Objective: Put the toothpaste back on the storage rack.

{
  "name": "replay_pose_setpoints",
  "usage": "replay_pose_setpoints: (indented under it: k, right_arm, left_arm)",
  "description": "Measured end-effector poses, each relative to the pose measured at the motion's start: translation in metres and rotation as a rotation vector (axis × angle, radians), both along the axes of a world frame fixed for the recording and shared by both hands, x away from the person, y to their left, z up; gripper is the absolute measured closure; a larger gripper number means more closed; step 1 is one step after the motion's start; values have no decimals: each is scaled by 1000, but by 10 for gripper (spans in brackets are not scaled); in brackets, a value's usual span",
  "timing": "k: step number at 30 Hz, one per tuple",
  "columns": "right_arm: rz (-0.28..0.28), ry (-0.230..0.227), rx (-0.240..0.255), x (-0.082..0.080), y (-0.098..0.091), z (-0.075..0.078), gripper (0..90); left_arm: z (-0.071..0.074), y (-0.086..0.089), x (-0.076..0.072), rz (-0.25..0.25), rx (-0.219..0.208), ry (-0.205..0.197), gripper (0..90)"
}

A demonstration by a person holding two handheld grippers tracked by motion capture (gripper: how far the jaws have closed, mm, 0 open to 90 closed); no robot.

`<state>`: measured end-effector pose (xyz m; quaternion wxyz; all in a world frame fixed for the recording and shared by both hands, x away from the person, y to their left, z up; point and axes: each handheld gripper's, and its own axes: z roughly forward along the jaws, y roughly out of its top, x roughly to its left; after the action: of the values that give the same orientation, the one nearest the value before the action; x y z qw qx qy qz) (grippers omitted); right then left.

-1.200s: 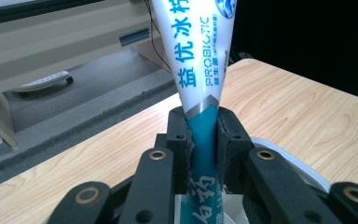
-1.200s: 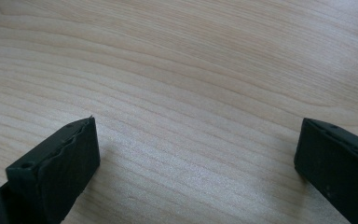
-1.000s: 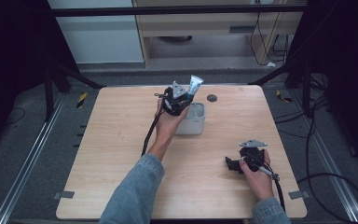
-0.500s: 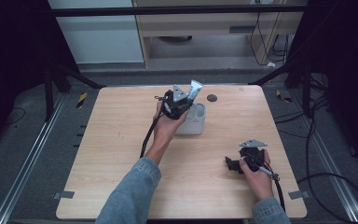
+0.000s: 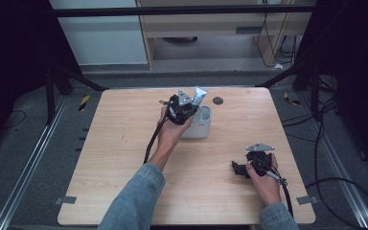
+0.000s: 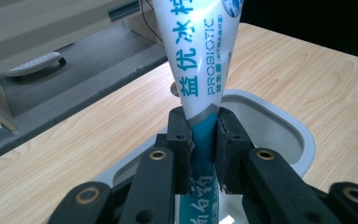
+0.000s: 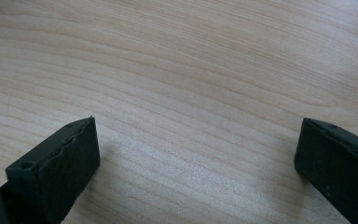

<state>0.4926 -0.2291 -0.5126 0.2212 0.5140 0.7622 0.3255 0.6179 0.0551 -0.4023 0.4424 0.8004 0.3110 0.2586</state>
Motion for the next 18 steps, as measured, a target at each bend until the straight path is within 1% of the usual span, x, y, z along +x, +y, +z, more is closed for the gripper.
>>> replay_pose_setpoints:
  k: [3,6,9,13,18]
  right_arm:
    - [0,0,0,0,0,0,4]
    - [0,0,0,0,0,0,4]
    - [-1,1,-2,0,0,0,4]
    - [0,1,-1,0,0,0,4]
    - [0,2,0,0,0,0,4]
  left_arm:
    - [-1,-2,0,-3,-6,12,774]
    - [-1,-4,-1,-5,-7,12,774]
    - [-2,-6,-1,-3,-1,21,774]
    - [-4,-8,-1,-5,18,36,774]
    - [-6,-8,1,9,-3,51,774]
